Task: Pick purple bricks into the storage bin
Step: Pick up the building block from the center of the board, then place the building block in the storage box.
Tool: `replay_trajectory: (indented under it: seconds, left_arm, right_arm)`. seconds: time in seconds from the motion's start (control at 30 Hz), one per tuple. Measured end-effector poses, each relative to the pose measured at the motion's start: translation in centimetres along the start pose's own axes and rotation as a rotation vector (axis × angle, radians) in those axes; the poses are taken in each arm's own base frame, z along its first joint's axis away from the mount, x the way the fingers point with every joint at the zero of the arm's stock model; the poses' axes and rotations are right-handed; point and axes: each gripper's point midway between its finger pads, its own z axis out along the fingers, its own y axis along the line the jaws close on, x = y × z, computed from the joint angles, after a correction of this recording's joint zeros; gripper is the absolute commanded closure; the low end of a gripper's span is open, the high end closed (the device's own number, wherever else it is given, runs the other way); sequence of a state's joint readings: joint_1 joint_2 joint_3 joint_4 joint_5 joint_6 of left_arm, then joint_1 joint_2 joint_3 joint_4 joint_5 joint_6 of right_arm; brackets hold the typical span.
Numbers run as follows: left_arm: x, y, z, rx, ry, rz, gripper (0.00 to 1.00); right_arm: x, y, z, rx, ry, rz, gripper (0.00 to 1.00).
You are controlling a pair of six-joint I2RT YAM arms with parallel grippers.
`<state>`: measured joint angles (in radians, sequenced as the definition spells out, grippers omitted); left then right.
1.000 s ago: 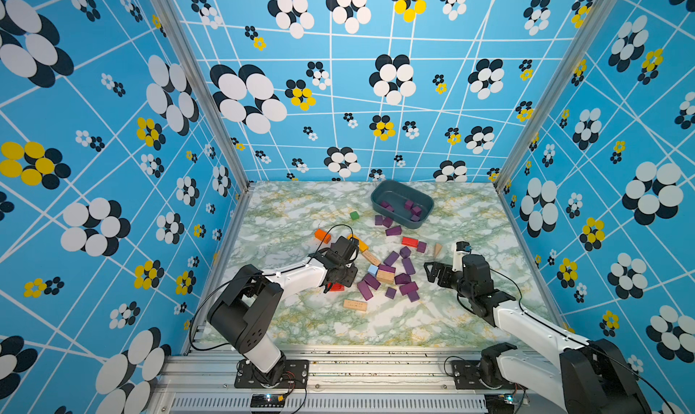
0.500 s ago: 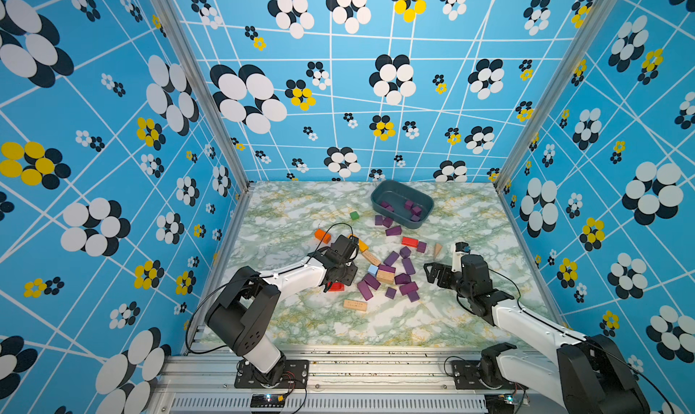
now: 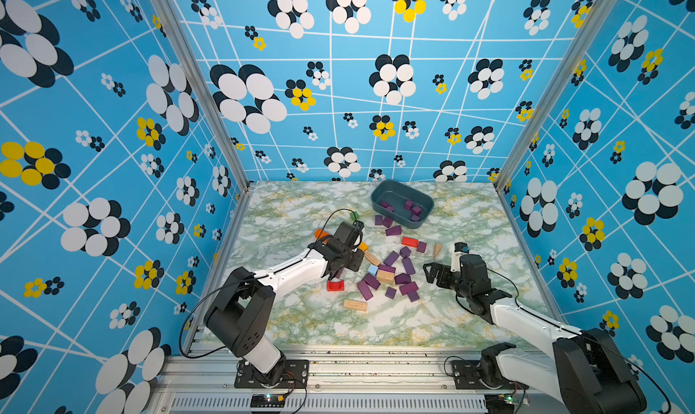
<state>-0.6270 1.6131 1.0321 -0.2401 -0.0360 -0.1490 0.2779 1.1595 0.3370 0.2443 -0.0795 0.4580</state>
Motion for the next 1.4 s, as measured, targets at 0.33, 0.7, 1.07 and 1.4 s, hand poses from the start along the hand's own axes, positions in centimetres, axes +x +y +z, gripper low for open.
replay_trajectory:
  seconds: [0.33, 0.7, 1.07, 1.4]
  left_arm:
    - [-5.0, -1.5, 1.7, 0.049, -0.055, -0.001, 0.77]
    - [-12.7, -3.3, 3.3, 0.105, -0.189, 0.001, 0.78]
    - [-20.2, -4.4, 4.9, 0.124, -0.361, 0.0, 0.78]
    - [-25.0, -4.6, 7.4, 0.107, -0.487, 0.014, 0.77]
  right_arm:
    - [-0.3, -0.5, 0.0, 0.03, -0.015, 0.0, 0.01]
    - [-0.3, -0.9, 0.0, 0.052, -0.02, 0.001, 0.01]
    - [0.0, -1.3, 0.4, 0.071, -0.008, 0.004, 0.01]
    - [0.0, -1.3, 0.4, 0.071, -0.006, 0.004, 0.01]
